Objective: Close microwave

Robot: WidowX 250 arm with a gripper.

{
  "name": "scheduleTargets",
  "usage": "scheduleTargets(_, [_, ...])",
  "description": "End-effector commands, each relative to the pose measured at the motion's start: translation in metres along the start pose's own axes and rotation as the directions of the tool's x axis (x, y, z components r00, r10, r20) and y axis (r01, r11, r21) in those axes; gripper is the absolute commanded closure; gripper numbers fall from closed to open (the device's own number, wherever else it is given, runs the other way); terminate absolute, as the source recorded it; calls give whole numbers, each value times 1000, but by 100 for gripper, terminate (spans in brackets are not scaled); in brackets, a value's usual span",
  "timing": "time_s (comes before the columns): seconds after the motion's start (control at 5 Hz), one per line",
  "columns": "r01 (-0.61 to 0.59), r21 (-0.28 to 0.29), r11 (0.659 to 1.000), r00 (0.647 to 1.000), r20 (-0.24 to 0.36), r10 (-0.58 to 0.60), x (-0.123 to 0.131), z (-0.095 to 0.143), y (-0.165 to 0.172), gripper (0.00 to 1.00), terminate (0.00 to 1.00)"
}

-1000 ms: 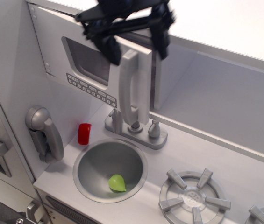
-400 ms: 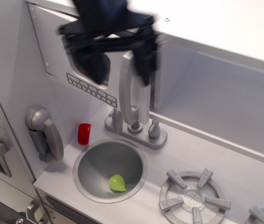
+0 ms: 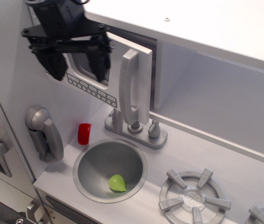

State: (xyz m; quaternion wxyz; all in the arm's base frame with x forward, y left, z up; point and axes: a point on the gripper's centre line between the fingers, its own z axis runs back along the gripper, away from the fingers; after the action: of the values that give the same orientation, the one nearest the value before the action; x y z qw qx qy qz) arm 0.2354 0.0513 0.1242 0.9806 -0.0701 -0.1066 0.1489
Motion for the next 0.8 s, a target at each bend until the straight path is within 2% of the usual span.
scheduleTargets(0.0, [-96,48,994,991,100,91,32,16,22,0,0])
scheduleTargets(0.4, [-97,41,994,981,173,89,51,2,11,0,0])
scheduleTargets(0.6, [-79,1,997,972,223,77,58,1,8,0,0])
